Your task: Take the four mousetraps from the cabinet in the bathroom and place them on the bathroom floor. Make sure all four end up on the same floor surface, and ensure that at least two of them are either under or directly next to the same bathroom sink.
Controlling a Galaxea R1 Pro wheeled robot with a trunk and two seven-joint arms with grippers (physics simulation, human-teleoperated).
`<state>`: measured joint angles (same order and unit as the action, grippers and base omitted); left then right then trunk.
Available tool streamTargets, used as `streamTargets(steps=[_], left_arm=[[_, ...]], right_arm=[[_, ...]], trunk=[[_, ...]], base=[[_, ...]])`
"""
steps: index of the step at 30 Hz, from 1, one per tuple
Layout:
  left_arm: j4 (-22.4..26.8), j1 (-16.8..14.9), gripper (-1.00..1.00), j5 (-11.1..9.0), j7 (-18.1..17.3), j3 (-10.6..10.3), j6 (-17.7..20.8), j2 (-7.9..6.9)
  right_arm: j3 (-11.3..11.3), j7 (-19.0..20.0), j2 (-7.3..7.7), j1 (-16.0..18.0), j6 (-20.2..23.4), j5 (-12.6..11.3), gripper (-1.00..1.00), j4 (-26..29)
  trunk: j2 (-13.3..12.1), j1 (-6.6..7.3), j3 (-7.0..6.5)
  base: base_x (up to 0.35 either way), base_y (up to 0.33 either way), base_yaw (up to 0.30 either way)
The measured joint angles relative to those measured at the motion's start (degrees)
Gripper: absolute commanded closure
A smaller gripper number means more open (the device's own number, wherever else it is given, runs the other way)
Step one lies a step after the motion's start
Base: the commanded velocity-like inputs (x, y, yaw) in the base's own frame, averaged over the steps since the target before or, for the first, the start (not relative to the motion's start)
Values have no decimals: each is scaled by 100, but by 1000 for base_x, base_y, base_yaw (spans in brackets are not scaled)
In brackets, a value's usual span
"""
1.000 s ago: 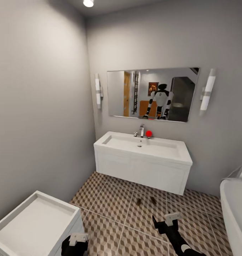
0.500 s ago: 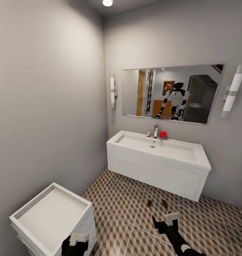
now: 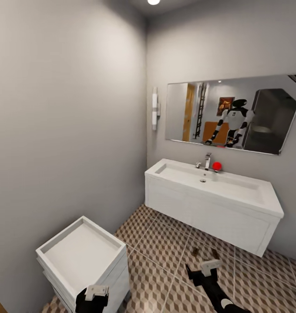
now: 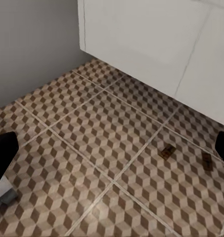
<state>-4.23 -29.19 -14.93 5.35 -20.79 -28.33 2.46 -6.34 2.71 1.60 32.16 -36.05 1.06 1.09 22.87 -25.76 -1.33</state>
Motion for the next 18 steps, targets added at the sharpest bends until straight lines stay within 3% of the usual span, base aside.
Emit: streamTargets(steps=[18], left_arm=[[0, 0, -100, 0, 4, 1, 0, 11]], right_arm=[[1, -4, -23, 0, 0, -1, -100, 0]], trunk=[[0, 0, 66]], base=[[0, 0, 243]])
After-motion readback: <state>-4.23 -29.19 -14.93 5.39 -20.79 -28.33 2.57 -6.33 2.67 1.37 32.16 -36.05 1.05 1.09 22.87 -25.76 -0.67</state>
